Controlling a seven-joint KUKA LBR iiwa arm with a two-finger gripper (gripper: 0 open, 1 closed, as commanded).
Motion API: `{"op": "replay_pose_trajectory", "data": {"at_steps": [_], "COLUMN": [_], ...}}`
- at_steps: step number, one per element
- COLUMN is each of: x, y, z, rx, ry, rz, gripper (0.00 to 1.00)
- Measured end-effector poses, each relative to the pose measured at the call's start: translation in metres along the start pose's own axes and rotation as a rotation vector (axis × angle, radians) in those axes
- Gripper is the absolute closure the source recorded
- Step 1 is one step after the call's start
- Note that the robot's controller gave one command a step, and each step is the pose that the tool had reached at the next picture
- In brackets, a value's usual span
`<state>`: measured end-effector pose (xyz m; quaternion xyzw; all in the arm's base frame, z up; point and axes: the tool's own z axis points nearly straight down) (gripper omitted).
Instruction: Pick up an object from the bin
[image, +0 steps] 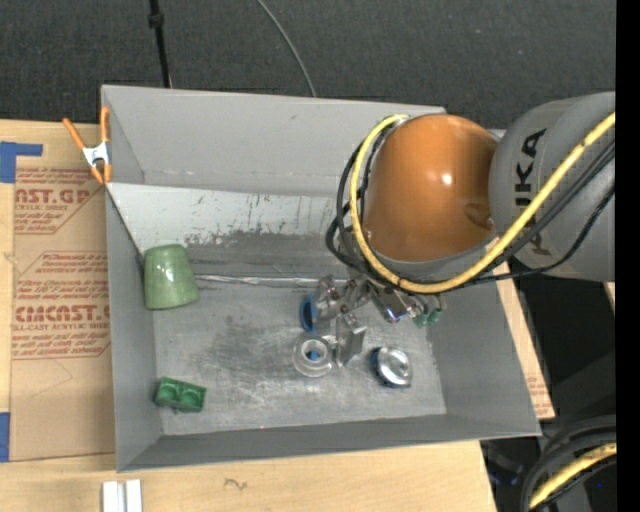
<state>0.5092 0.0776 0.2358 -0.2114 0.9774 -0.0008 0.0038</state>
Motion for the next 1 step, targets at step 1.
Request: {"op": "replay_pose_trajectory", "data": {"at_steps": [1], "x": [0.0086], "y": [-0.0025], "z": [0.0066], "rx": [-0.004], "ry": [0.005], "rz": [-0.192], "gripper": [1.0]}}
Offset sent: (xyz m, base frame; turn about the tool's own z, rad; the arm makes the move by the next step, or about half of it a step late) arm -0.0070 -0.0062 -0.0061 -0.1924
